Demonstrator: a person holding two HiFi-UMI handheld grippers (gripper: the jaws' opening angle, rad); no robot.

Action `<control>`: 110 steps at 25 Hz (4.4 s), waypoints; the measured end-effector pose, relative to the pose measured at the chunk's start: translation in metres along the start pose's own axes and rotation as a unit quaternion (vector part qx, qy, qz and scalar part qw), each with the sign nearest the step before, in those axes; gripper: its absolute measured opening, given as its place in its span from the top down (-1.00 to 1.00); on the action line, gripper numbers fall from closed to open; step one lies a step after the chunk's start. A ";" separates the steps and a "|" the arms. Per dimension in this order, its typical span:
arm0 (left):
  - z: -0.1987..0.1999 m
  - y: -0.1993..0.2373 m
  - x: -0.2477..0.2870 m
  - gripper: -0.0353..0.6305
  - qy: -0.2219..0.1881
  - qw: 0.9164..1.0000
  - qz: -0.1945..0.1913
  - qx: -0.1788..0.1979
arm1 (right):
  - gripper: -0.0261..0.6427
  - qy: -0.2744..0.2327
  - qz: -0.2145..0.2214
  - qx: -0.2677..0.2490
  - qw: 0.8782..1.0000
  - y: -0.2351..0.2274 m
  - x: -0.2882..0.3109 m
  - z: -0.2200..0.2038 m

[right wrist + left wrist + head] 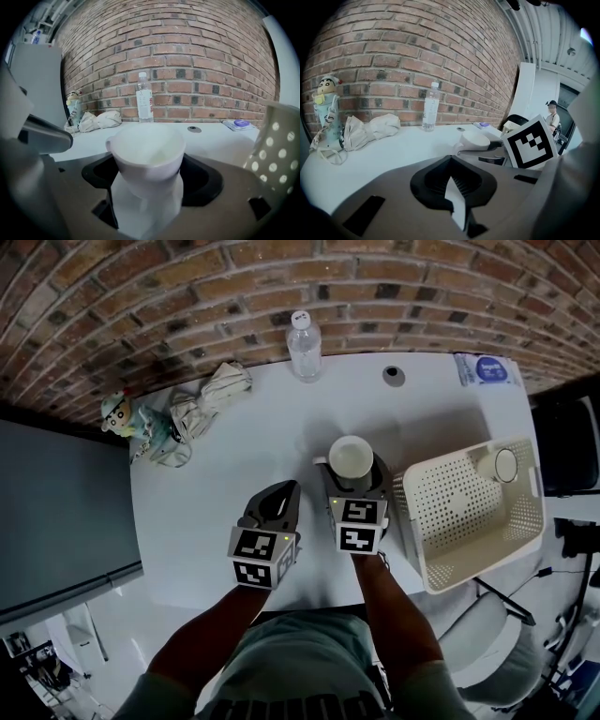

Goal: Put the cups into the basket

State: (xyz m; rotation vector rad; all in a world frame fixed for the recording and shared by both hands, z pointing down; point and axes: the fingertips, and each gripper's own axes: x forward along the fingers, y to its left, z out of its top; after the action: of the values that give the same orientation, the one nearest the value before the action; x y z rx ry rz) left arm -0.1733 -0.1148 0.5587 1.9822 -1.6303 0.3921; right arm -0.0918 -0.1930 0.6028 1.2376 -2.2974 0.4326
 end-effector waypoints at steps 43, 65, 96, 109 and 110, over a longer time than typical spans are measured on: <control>0.113 -0.201 0.009 0.88 -0.073 0.988 -0.117 0.064 | -0.25 -0.084 -0.204 0.167 0.961 -0.204 -0.200 0.049; 0.119 -0.248 0.065 0.88 -0.014 0.983 -0.162 0.081 | -0.25 0.029 -0.239 0.216 0.946 -0.243 -0.148 -0.025; 0.112 -0.250 0.076 0.88 0.006 0.980 -0.186 0.070 | -0.25 0.113 -0.243 0.242 0.933 -0.245 -0.126 -0.082; 0.117 -0.256 0.063 0.88 -0.008 0.978 -0.196 0.068 | -0.25 0.164 -0.221 0.311 0.910 -0.228 -0.150 -0.070; 0.118 -0.257 0.061 0.88 -0.010 0.978 -0.196 0.068 | -0.25 0.162 -0.215 0.318 0.909 -0.225 -0.151 -0.068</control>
State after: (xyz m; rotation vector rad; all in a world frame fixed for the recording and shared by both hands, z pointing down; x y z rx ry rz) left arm 0.0757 -0.2004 0.4396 2.3513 -1.2075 0.3385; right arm 0.1865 -0.1779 0.5848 1.7583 -1.5735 1.1782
